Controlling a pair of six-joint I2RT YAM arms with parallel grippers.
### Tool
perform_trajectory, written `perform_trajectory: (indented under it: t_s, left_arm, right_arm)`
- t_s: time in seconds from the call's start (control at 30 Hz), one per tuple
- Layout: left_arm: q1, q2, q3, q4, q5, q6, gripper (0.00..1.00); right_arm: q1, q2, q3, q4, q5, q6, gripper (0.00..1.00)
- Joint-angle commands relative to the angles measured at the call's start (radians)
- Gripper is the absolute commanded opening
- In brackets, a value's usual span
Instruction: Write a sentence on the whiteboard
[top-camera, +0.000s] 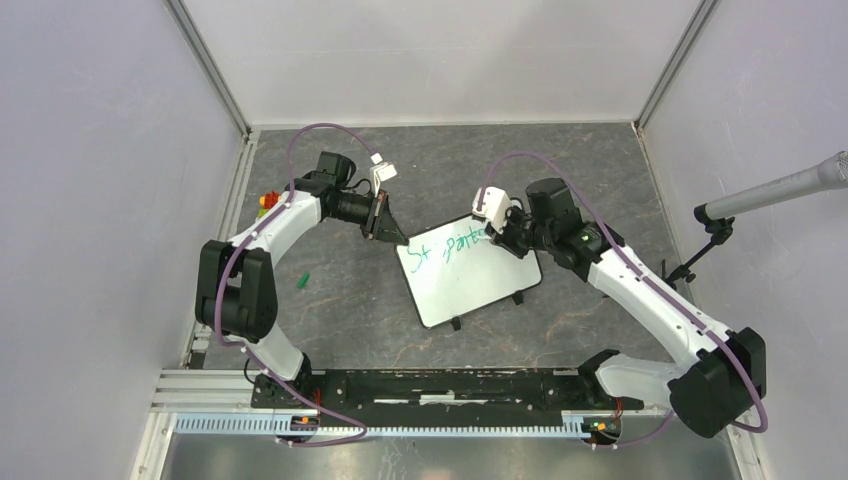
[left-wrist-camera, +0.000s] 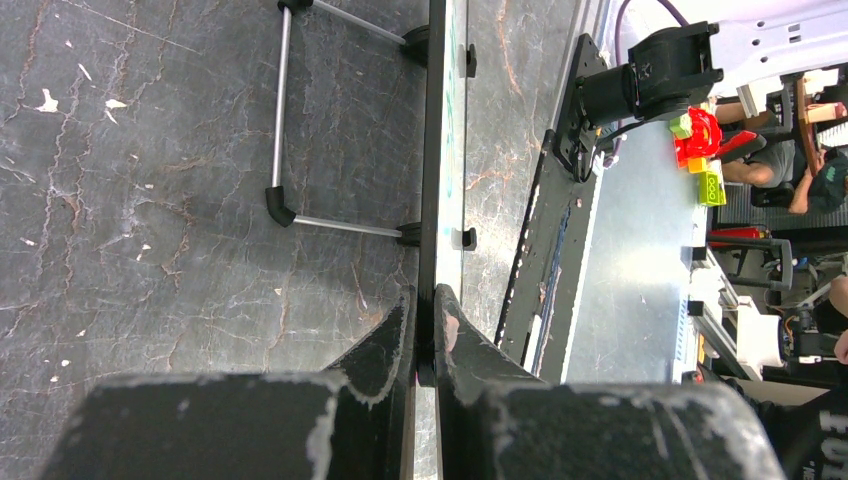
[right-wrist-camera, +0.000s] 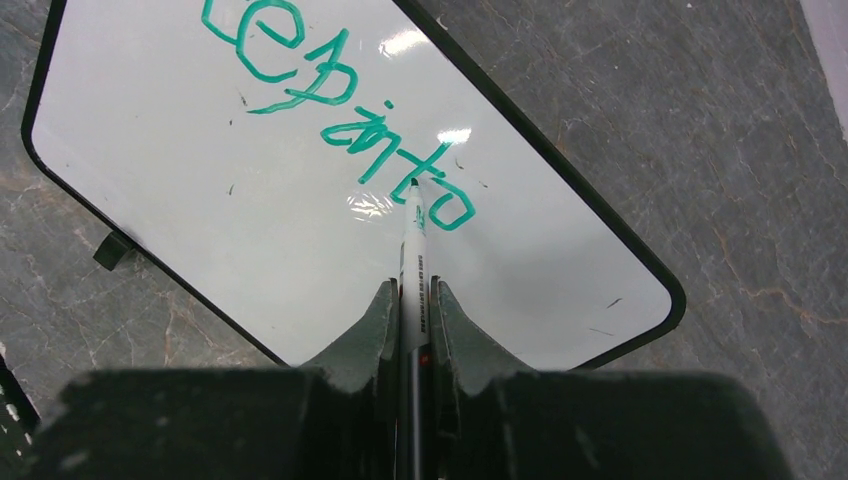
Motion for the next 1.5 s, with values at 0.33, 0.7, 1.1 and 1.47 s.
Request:
perform_trajectory:
  t_s: [0.33,0.7,1.1,1.47]
  left_arm:
    - [-0.008,0.009,0.007,-0.002,-0.057,0.050,0.03]
    - [-0.008,0.005,0.006,-0.002,-0.057,0.046,0.02]
    - [-0.008,0.008,0.004,-0.002,-0.057,0.048,0.02]
    - [-0.008,0.010,0.005,-0.002,-0.057,0.049,0.02]
  right_arm:
    - [-0.077,-0.073,0.041,-0.010,-0.018,-0.007,0.00]
    - [-0.081,-0.049,0.020,0.017,0.030,-0.014,0.00]
    - [-0.081,-0.019,0.019,0.031,0.037,-0.017,0.00]
    - [-0.081,-0.001,0.007,0.039,0.055,-0.029,0.00]
